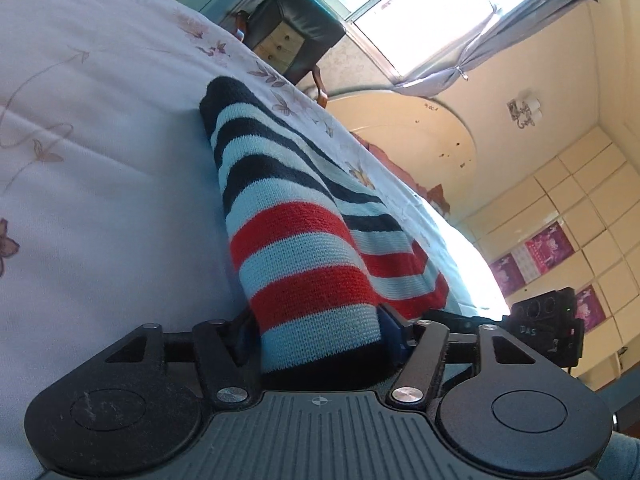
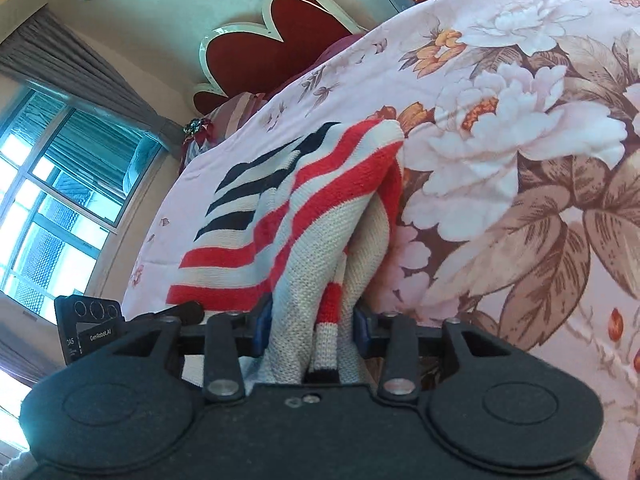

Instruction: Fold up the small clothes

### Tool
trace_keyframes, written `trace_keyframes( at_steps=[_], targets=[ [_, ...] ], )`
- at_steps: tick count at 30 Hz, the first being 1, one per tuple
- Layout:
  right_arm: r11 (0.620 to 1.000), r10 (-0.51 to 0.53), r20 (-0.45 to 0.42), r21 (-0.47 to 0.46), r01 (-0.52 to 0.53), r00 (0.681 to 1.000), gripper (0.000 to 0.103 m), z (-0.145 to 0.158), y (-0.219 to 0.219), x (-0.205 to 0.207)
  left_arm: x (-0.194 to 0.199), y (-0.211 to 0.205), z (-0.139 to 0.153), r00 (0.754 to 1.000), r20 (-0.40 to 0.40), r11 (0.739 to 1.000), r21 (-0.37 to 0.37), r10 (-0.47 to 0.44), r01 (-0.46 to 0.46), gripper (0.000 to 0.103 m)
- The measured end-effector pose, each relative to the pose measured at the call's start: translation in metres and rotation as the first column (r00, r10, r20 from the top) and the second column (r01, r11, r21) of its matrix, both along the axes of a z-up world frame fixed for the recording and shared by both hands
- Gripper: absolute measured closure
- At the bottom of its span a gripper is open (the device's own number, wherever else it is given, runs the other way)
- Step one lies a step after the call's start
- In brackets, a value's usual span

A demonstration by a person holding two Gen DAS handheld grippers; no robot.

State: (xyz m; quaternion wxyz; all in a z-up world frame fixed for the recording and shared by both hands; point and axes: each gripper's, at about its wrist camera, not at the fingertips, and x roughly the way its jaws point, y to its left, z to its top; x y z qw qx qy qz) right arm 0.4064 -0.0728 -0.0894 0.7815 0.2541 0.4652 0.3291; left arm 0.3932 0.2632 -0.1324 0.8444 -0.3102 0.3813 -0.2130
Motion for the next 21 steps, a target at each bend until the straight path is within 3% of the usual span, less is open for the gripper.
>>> trace_keyframes(
  at_steps=[1,2,4,8,9,10,11,12,14,16,20,21],
  targets=[
    [1.000,-0.011,0.015,-0.013,0.012,1.000,0.040,0.006,-0.003,-0.001,0.000,0.002,0.006,1.000,0.021,0.999,0.029,0.020,-0.021,0.024],
    [0.999,-0.028,0.048,-0.018,0.029,0.998,0.023,0.013,-0.007,-0.001,0.001,0.004,0.010,0.998,0.040,0.998,0.046,0.041,-0.042,0.015],
    [0.998,-0.070,0.102,0.006,0.070,0.992,0.021,0.022,-0.017,0.006,0.010,0.009,0.019,0.995,0.059,0.996,0.044,0.077,-0.080,0.013],
    [0.994,-0.106,0.018,0.006,0.106,0.994,0.041,0.013,-0.017,0.048,0.044,0.016,0.022,0.994,0.052,0.995,0.017,0.096,-0.097,0.013],
    [0.994,-0.108,0.032,-0.025,0.109,0.994,0.060,0.012,-0.012,0.055,0.051,0.014,0.021,0.995,0.045,0.995,0.019,0.094,-0.095,0.013],
    [0.995,-0.094,0.049,-0.037,0.095,0.994,0.067,0.013,-0.007,0.059,0.058,0.012,0.019,0.996,0.042,0.997,0.003,0.081,-0.082,0.014],
    [0.996,-0.069,0.081,-0.053,0.074,0.994,0.084,0.015,-0.001,0.061,0.059,0.007,0.020,0.995,0.063,0.997,-0.009,0.076,-0.076,0.024],
    [0.994,-0.041,0.141,-0.092,0.055,0.989,0.091,0.021,0.007,0.060,0.060,0.005,0.020,0.994,0.081,0.997,-0.006,0.073,-0.072,0.028],
    [0.984,0.041,0.268,-0.180,0.008,0.963,0.091,0.037,0.023,0.054,0.055,0.000,0.018,0.992,0.097,0.997,0.012,0.076,-0.077,0.028],
    [0.979,0.103,0.346,-0.202,-0.033,0.932,0.092,0.046,0.032,0.051,0.054,0.001,0.014,0.993,0.078,0.995,0.040,0.093,-0.096,0.028],
    [0.948,0.100,0.268,-0.317,-0.010,0.958,0.092,0.021,0.036,0.066,0.050,-0.004,0.010,0.994,0.067,0.985,0.141,0.086,-0.094,0.032],
    [0.963,0.069,0.247,-0.271,0.000,0.966,0.094,0.015,0.028,0.067,0.050,-0.006,0.013,0.995,0.063,0.983,0.157,0.083,-0.092,0.031]
  ],
)
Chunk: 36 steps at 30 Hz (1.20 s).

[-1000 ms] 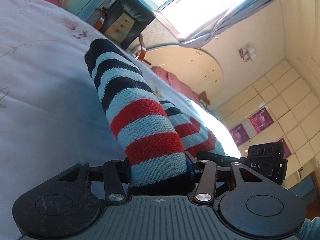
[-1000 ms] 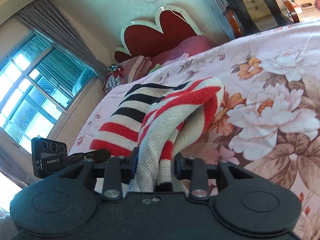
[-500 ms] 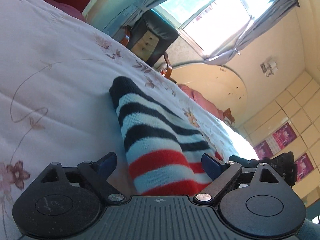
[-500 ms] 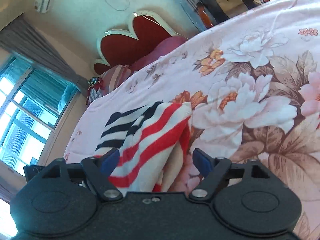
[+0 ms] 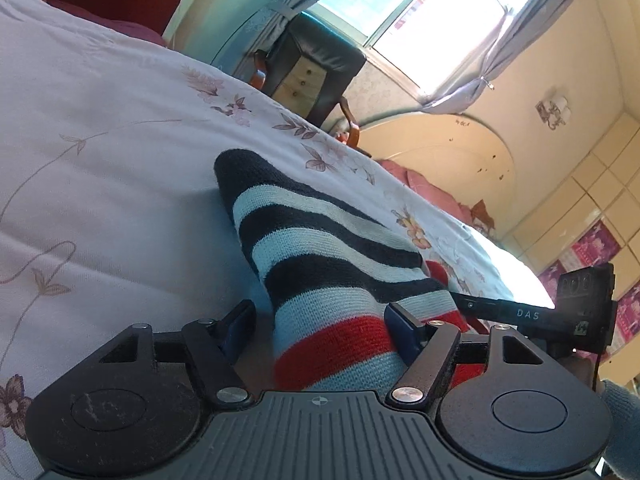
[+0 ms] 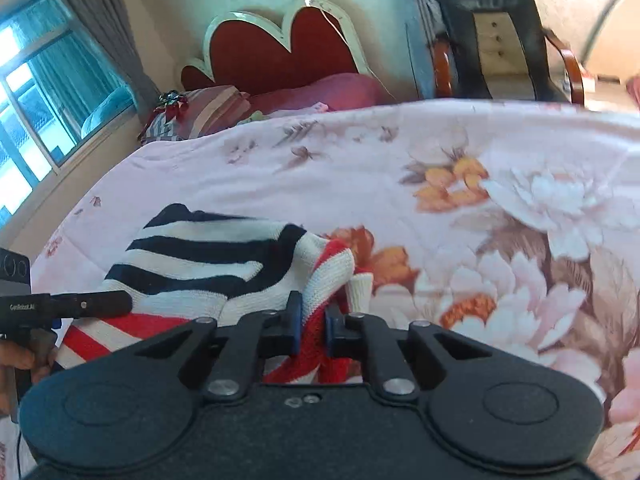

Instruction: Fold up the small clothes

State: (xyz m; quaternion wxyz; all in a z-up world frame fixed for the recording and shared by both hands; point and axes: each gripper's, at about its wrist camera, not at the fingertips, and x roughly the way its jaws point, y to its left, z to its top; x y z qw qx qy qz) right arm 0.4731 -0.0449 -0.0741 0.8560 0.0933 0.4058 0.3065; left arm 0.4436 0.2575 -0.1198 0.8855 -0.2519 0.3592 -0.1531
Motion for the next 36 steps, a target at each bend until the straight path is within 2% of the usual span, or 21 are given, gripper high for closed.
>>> trace_keyframes(
  at_steps=[1,3,4,6,8,9,11,14,16,18,19,20,24,25,27,29,30,32,35,36],
  targets=[
    [0.999,-0.021,-0.040,0.044,0.023,0.999,0.093,-0.003,-0.008,0.001,-0.001,-0.001,0.003,1.000,-0.005,1.000,0.018,0.003,-0.003,0.031],
    [0.996,-0.047,-0.085,0.072,0.053,0.995,0.082,0.003,-0.015,0.000,-0.008,-0.003,0.015,1.000,-0.012,0.997,0.078,0.024,-0.023,0.030],
    [0.997,-0.055,-0.064,0.055,0.059,0.996,0.079,0.011,-0.016,-0.006,-0.017,-0.005,0.024,0.999,0.005,0.993,0.114,0.036,-0.036,0.030],
    [0.999,-0.029,0.017,0.027,0.028,0.999,0.077,0.034,-0.016,-0.028,-0.042,-0.011,0.047,0.996,0.082,0.982,0.179,0.047,-0.061,0.028],
    [1.000,0.029,0.062,0.006,-0.029,0.998,0.078,0.053,-0.013,-0.053,-0.062,-0.023,0.062,0.992,0.119,0.981,0.182,0.040,-0.061,0.027],
    [0.998,0.059,0.084,-0.012,-0.058,0.995,0.078,0.060,-0.010,-0.067,-0.069,-0.032,0.066,0.991,0.132,0.983,0.181,0.011,-0.035,0.027],
    [0.994,0.108,0.108,-0.046,-0.103,0.988,0.080,0.068,-0.003,-0.091,-0.084,-0.057,0.071,0.986,0.158,0.971,0.239,-0.050,0.011,0.027],
    [0.976,0.171,0.141,-0.160,-0.148,0.975,0.082,0.071,0.011,-0.122,-0.103,-0.088,0.069,0.980,0.170,0.953,0.298,-0.106,0.052,0.027],
    [0.952,0.200,0.133,-0.259,-0.161,0.971,0.086,0.060,0.019,-0.132,-0.108,-0.100,0.059,0.983,0.131,0.928,0.367,-0.125,0.069,0.027],
    [0.919,0.216,0.139,-0.363,-0.153,0.966,0.090,0.043,0.025,-0.137,-0.117,-0.112,0.054,0.974,0.147,0.882,0.463,-0.175,0.089,0.027],
    [0.918,0.212,0.154,-0.370,-0.143,0.965,0.091,0.038,0.024,-0.138,-0.119,-0.119,0.054,0.968,0.148,0.851,0.515,-0.203,0.100,0.027],
    [0.923,0.198,0.154,-0.361,-0.132,0.968,0.091,0.037,0.024,-0.137,-0.121,-0.121,0.055,0.965,0.150,0.836,0.539,-0.216,0.103,0.027],
    [0.941,0.138,0.145,-0.329,-0.084,0.980,0.091,0.043,0.020,-0.140,-0.141,-0.109,0.076,0.968,0.167,0.863,0.499,-0.188,0.082,0.027],
    [0.941,0.131,0.162,-0.330,-0.072,0.978,0.087,0.049,0.019,-0.148,-0.149,-0.106,0.080,0.970,0.169,0.863,0.501,-0.176,0.069,0.027],
    [0.943,0.136,0.221,-0.328,-0.058,0.966,0.074,0.061,0.017,-0.166,-0.163,-0.101,0.080,0.975,0.157,0.859,0.509,-0.160,0.059,0.027],
    [0.946,0.152,0.244,-0.315,-0.070,0.958,0.075,0.066,0.017,-0.179,-0.171,-0.098,0.069,0.983,0.112,0.859,0.508,-0.144,0.068,0.027],
    [0.943,0.169,0.236,-0.321,-0.087,0.957,0.081,0.065,0.019,-0.183,-0.175,-0.097,0.063,0.985,0.111,0.855,0.516,-0.131,0.056,0.027],
    [0.913,0.208,0.225,-0.395,-0.106,0.952,0.088,0.053,0.026,-0.187,-0.183,-0.096,0.052,0.989,0.097,0.856,0.516,-0.108,0.043,0.027],
    [0.860,0.275,0.256,-0.496,-0.118,0.927,0.088,0.033,0.031,-0.202,-0.192,-0.088,0.040,0.996,0.067,0.889,0.458,-0.056,0.019,0.026],
    [0.850,0.289,0.269,-0.514,-0.116,0.919,0.086,0.029,0.031,-0.208,-0.197,-0.088,0.038,0.997,0.065,0.891,0.454,-0.040,0.006,0.026]
  ],
)
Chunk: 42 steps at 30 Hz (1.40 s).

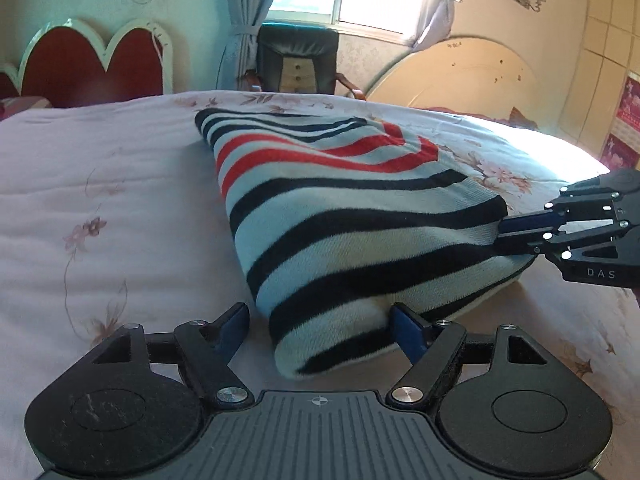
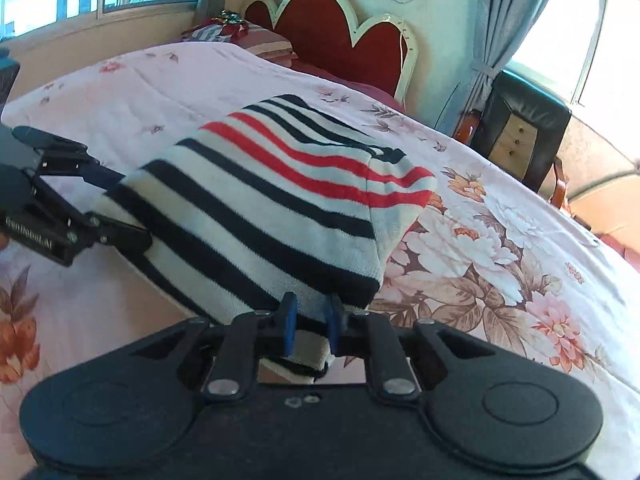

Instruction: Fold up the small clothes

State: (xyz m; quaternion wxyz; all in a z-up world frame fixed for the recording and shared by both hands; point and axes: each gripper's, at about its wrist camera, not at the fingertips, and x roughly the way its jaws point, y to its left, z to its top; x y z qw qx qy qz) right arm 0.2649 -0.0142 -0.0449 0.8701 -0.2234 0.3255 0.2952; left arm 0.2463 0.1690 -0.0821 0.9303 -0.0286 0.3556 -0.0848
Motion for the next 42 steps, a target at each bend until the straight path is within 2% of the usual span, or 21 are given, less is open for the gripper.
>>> trace_keyframes(
  at_steps=[2,4,5,6,7,8,9,12,15,17,19,21,24,29,35,42],
  targets=[
    [1.000,-0.010,0.016,-0.001,0.010,1.000,0.084,-0.001,-0.003,-0.007,-0.011,-0.004,0.003,1.000,-0.008,0.999,0.043,0.027,-0.027,0.026],
    [0.998,-0.054,0.013,0.043,0.054,0.998,0.073,0.010,-0.012,-0.014,-0.028,-0.011,0.015,0.999,0.021,0.994,0.095,0.046,-0.048,0.026],
    [0.994,-0.081,0.009,0.070,0.080,0.997,0.061,0.016,-0.017,-0.018,-0.038,-0.014,0.024,0.998,0.038,0.994,0.096,0.050,-0.054,0.021],
    [0.989,-0.108,-0.005,0.100,0.108,0.994,0.046,0.024,-0.024,-0.023,-0.048,-0.018,0.034,0.996,0.059,0.993,0.098,0.066,-0.072,0.002],
    [0.983,-0.131,-0.017,0.124,0.132,0.991,0.038,0.031,-0.031,-0.030,-0.057,-0.023,0.045,0.991,0.093,0.989,0.105,0.095,-0.104,0.000],
    [0.977,-0.159,-0.024,0.139,0.161,0.987,0.024,0.038,-0.036,-0.037,-0.066,-0.028,0.055,0.988,0.119,0.988,0.104,0.102,-0.115,0.000],
    [0.971,-0.189,-0.030,0.145,0.191,0.982,0.017,0.044,-0.040,-0.046,-0.075,-0.035,0.066,0.985,0.137,0.988,0.100,0.101,-0.115,0.000],
    [0.956,-0.230,-0.075,0.166,0.240,0.970,0.009,0.058,-0.049,-0.072,-0.092,-0.053,0.090,0.979,0.154,0.985,0.091,0.135,-0.150,0.000],
    [0.940,-0.291,-0.076,0.164,0.300,0.954,0.001,0.070,-0.057,-0.098,-0.112,-0.068,0.106,0.972,0.142,0.978,0.066,0.188,-0.199,0.000],
    [0.929,-0.331,-0.055,0.156,0.336,0.942,0.001,0.079,-0.062,-0.117,-0.131,-0.078,0.115,0.967,0.156,0.975,0.054,0.203,-0.214,0.000],
    [0.922,-0.363,-0.034,0.132,0.364,0.931,0.001,0.087,-0.066,-0.135,-0.154,-0.092,0.121,0.963,0.199,0.977,0.075,0.179,-0.197,0.000],
    [0.925,-0.363,0.001,0.119,0.360,0.932,0.001,0.094,-0.069,-0.154,-0.174,-0.103,0.127,0.961,0.214,0.977,0.080,0.175,-0.196,0.000],
    [0.929,-0.338,0.031,0.169,0.328,0.941,0.001,0.107,-0.078,-0.185,-0.205,-0.117,0.139,0.954,0.219,0.974,0.054,0.204,-0.220,0.000],
    [0.912,-0.359,0.048,0.230,0.339,0.932,0.001,0.123,-0.089,-0.226,-0.257,-0.135,0.157,0.937,0.285,0.975,0.032,0.203,-0.221,0.000],
    [0.914,-0.350,0.090,0.250,0.319,0.932,0.001,0.138,-0.093,-0.263,-0.293,-0.146,0.170,0.924,0.318,0.973,0.018,0.212,-0.229,0.000],
    [0.898,-0.375,0.126,0.295,0.326,0.918,0.001,0.154,-0.107,-0.287,-0.311,-0.151,0.179,0.915,0.349,0.974,0.022,0.202,-0.224,0.000]
  ],
)
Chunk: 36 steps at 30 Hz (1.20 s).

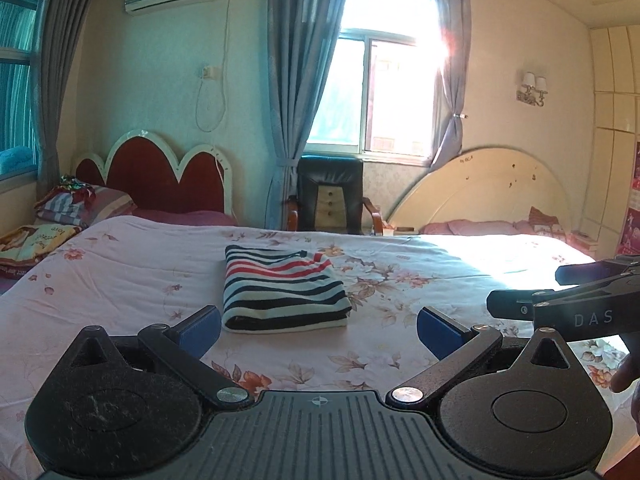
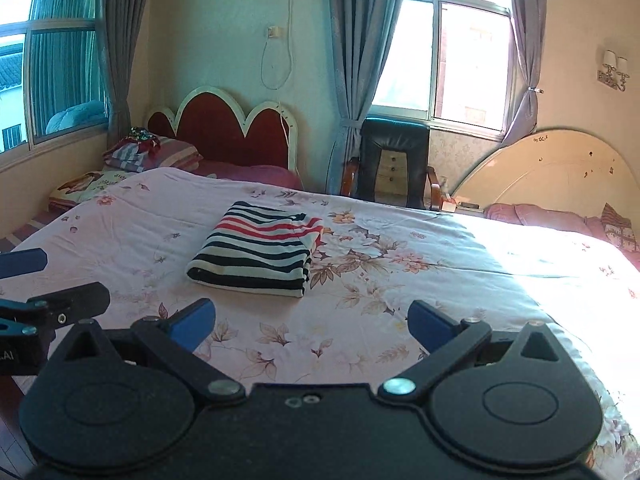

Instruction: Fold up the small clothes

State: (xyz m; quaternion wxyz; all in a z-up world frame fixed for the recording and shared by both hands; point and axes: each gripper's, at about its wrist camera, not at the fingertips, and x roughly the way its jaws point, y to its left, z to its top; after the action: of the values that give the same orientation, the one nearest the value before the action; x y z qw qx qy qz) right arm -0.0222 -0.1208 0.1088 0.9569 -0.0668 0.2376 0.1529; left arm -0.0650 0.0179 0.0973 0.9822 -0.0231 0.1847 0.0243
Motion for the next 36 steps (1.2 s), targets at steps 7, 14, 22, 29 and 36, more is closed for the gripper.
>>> trace_keyframes(
  at_steps=[7,14,22,29,36],
  targets=[
    [1.000,-0.013,0.017,0.001,0.013,1.000,0.001,0.004,-0.009,-0.012,-0.009,-0.011,0.001,1.000,0.012,1.000,-0.002,-0.005,0.005,0.000],
    [1.000,-0.009,0.024,0.002,0.009,1.000,0.001,0.004,-0.012,-0.021,-0.015,-0.016,0.002,1.000,0.024,1.000,0.004,-0.004,0.004,0.000],
    [1.000,-0.003,0.035,0.007,0.003,0.999,0.001,0.005,-0.013,-0.023,-0.017,-0.016,0.004,1.000,0.024,1.000,0.012,0.000,0.000,0.000],
    [1.000,0.000,0.033,0.004,-0.001,0.999,0.001,0.004,-0.011,-0.023,-0.016,-0.015,0.005,1.000,0.022,1.000,0.013,0.000,-0.001,0.000],
    [1.000,0.001,0.032,0.001,-0.001,0.999,0.001,0.004,-0.009,-0.023,-0.016,-0.015,0.004,1.000,0.021,1.000,0.016,-0.004,0.004,0.000]
  ],
)
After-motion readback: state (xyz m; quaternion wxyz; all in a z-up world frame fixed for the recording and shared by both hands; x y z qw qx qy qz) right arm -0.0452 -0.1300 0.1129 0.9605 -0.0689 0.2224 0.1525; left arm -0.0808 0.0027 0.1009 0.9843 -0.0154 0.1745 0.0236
